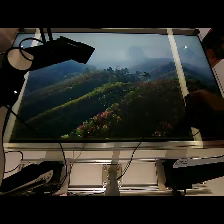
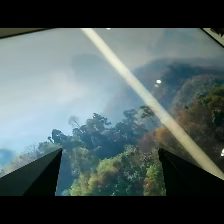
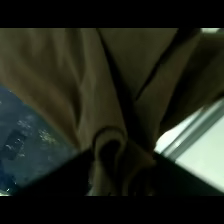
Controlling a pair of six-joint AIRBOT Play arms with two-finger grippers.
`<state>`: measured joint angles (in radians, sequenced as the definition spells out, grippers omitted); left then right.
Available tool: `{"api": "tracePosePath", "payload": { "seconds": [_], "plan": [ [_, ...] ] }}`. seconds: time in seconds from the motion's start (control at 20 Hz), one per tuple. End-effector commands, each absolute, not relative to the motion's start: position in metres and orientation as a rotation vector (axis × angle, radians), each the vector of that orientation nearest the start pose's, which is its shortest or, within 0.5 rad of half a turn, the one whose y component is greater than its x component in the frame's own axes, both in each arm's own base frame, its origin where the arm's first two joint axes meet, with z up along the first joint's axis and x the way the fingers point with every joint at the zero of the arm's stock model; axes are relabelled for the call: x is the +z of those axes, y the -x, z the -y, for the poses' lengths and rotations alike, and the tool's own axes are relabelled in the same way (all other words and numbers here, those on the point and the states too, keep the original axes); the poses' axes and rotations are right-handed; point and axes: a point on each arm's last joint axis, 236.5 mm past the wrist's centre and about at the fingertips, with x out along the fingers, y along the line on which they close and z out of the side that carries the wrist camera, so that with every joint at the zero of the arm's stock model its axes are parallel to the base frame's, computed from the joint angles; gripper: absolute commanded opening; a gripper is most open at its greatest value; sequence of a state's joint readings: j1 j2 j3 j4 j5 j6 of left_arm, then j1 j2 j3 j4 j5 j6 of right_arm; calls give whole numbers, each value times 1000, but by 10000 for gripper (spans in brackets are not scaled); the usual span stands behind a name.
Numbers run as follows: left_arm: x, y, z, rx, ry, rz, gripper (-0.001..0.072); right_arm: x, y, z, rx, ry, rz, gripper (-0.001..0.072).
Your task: Fold the clothes and pants, and hang the long-sleeved shirts on hangers.
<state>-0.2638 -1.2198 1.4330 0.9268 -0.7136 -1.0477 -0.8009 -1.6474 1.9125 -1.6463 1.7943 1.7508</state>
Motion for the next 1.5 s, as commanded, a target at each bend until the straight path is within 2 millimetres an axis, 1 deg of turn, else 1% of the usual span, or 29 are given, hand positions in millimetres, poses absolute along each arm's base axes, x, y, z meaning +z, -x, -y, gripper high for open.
{"api": "tracePosePath", "payload": {
  "seconds": [0.0,0.15,0.25,0.3,0.35,0.4,0.5,0.6,0.65,0.75,0.85,0.9,1.0,1.1,1.2,1.25,1.35,1.45],
  "plan": [
    [247,-452,217,-662,20,-405,696,75,-251,306,-882,-753,-1473,688],
    [247,-452,217,-662,20,-405,696,74,-256,306,-844,-733,-1468,677],
    [247,-452,217,-662,20,-405,696,75,-257,307,-798,-687,-1478,536],
    [247,-452,217,-662,20,-405,696,74,-259,308,-771,-661,-1482,419],
    [247,-452,217,-662,20,-405,696,75,-262,308,-741,-626,-1487,210],
    [247,-452,217,-662,20,-405,696,75,-272,306,-715,-622,-1455,17],
    [247,-452,217,-662,20,-405,696,80,-312,287,-575,-597,-1368,12],
    [247,-452,217,-662,20,-405,696,87,-348,260,-466,-538,-1316,11],
    [247,-452,217,-662,20,-405,696,88,-362,245,-430,-503,-1317,11],
    [247,-452,217,-662,20,-405,696,88,-388,202,-335,-425,-1336,11],
    [247,-452,217,-662,20,-405,696,89,-408,159,-239,-319,-1358,11],
    [247,-452,217,-662,20,-405,696,91,-416,140,-210,-265,-1359,11],
    [247,-452,217,-662,20,-405,696,103,-433,101,-149,-152,-1338,11],
    [247,-452,217,-662,20,-405,696,122,-450,54,-60,-70,-1275,11],
    [247,-452,217,-662,20,-405,696,145,-463,6,31,2,-1191,12],
    [247,-452,217,-662,20,-404,696,155,-466,-18,75,32,-1148,11],
    [247,-452,217,-662,20,-405,696,172,-466,-66,164,92,-1079,11],
    [247,-452,217,-661,20,-404,696,177,-464,-98,226,127,-1050,12]
  ]
}}
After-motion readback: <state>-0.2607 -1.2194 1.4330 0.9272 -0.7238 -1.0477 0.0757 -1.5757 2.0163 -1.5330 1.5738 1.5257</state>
